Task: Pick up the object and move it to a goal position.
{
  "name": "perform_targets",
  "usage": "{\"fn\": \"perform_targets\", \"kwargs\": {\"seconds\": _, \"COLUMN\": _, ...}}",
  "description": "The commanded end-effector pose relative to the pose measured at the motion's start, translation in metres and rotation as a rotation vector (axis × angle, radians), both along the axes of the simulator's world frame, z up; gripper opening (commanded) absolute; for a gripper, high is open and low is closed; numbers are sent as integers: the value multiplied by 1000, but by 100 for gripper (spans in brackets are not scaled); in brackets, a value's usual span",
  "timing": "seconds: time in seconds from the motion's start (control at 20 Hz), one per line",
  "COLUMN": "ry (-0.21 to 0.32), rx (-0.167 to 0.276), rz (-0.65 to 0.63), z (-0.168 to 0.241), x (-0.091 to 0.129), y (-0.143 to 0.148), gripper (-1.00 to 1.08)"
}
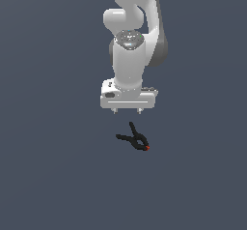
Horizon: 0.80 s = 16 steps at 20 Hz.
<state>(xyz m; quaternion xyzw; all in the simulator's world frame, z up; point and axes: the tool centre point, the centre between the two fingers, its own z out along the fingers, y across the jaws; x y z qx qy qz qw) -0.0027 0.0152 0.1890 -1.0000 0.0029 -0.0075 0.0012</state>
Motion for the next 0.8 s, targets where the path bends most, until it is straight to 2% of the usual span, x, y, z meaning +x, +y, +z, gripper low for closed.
{"fn": "perform_targets", "kwargs": {"seconds": 0.0, "ry": 0, "rx": 0, "rz": 0, "z": 0, "x": 0, "y": 0, "gripper": 100}}
{"fn": "perform_targets", "kwargs": {"seconds": 0.45, "ry": 48, "rx": -4, "rz": -8, "z": -12, "x": -10, "y": 6, "gripper": 100}}
{"fn": "perform_targets", "kwargs": {"seconds": 0.75, "ry": 48, "rx": -4, "rz": -12, "z": -12, "x": -10, "y": 6, "gripper": 100}}
